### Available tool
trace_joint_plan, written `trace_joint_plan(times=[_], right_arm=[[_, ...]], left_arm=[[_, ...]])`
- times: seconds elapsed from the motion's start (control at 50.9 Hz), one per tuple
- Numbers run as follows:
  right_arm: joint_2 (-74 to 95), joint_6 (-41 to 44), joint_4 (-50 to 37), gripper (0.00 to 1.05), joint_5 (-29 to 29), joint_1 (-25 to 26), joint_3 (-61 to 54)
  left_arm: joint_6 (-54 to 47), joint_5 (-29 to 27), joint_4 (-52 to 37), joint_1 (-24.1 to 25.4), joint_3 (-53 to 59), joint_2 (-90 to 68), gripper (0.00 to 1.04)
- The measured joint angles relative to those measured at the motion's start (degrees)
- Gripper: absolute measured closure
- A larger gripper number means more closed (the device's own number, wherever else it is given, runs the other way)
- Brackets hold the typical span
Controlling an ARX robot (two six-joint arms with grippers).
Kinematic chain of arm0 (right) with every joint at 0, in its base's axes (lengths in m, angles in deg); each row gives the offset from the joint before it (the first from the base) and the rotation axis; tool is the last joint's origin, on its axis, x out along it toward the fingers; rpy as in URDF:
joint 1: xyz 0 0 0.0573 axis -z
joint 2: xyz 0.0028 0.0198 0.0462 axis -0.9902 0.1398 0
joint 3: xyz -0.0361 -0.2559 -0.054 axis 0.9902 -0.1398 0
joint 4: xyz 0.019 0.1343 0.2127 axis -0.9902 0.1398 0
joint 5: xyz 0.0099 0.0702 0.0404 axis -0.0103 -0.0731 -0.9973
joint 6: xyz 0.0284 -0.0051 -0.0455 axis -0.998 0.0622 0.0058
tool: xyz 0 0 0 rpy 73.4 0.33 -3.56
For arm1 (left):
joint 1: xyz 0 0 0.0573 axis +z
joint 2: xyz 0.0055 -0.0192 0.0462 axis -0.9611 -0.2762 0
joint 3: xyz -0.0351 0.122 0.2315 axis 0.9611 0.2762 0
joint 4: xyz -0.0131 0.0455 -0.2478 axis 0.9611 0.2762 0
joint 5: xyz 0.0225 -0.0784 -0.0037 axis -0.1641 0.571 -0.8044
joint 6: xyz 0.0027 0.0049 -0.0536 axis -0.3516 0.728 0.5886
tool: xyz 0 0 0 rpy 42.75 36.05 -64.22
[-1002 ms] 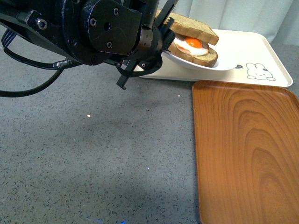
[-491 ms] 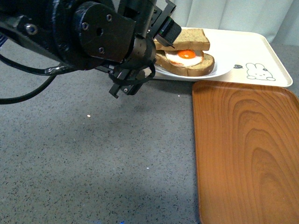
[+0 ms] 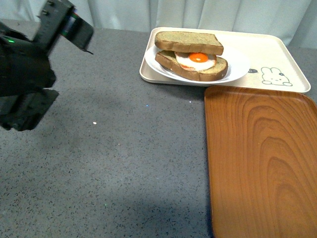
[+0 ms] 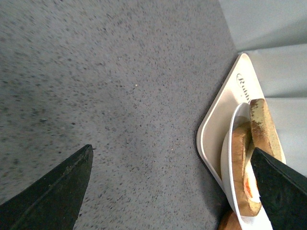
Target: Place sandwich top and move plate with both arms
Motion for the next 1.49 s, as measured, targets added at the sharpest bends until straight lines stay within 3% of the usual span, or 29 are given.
trace_joint_plan(times=[0.039, 0.079, 0.138, 0.177, 0.236, 0.275, 0.373, 0.511, 0.57, 0.629, 0.864, 0.963, 1.159, 1.356, 1.415, 1.493], right_arm=[[0.00, 0.00, 0.00, 1.04, 0.00, 0.00, 0.00], [0.00, 0.00, 0.00, 1.04, 0.00, 0.00, 0.00], [0.00, 0.00, 0.00, 1.04, 0.00, 0.00, 0.00], [0.00, 0.00, 0.00, 1.04, -0.02, 0.00, 0.00], [0.02, 0.00, 0.00, 1.04, 0.00, 0.00, 0.00], [0.02, 0.00, 0.00, 1.04, 0.02, 0.00, 0.00], [0.00, 0.00, 0.00, 1.04, -0.04, 0.00, 0.00], [0.00, 0.00, 0.00, 1.04, -0.02, 0.00, 0.00], [0.00, 0.00, 0.00, 1.04, 0.00, 0.00, 0.00], [0.00, 0.00, 0.00, 1.04, 0.00, 0.00, 0.00], [0.00, 0.09, 0.00, 1.02, -0.02, 0.00, 0.00], [0.00, 0.07, 0.00, 0.81, 0.00, 0.00, 0.00], [0.00, 0.07, 0.00, 0.53, -0.02, 0.00, 0.00], [0.00, 0.07, 0.00, 0.14, 0.00, 0.00, 0.00], [0.00, 0.02, 0.00, 0.07, 0.00, 0.00, 0.00], [0.00, 0.07, 0.00, 0.09, -0.02, 0.00, 0.00]], left_arm=[[-0.87, 1.16, 1.16, 1.38, 2.34, 3.56, 0.07], [-4.48, 0.31, -3.28, 2.12, 4.79, 4.50, 0.10], [-14.43, 0.87, -16.17, 3.85, 10.34, 6.40, 0.20], [-25.73, 2.86, -26.84, 5.90, 16.31, 9.49, 0.28], [-41.42, 5.20, -34.42, 8.92, 23.17, 16.81, 0.41], [-48.85, 5.46, -34.71, 10.27, 26.51, 22.05, 0.50], [-55.80, 6.82, -33.20, 11.39, 30.23, 27.85, 0.66], [-59.12, 7.93, -30.36, 12.24, 32.54, 31.71, 0.86], [-60.13, 8.87, -28.11, 13.03, 33.92, 35.58, 1.00], [-60.54, 12.37, -25.81, 15.69, 34.93, 39.26, 1.01], [-60.83, 12.59, -16.72, 17.20, 37.55, 50.90, 1.01], [-60.94, 12.61, -12.13, 17.20, 38.14, 56.22, 1.01], [-61.11, 12.63, -6.19, 17.20, 38.18, 63.10, 1.01], [-61.26, 12.66, 1.01, 17.20, 38.21, 70.95, 1.01], [-61.26, 12.66, 2.60, 17.20, 38.23, 72.59, 1.01], [-61.26, 12.63, 5.16, 17.20, 38.23, 75.28, 1.01]])
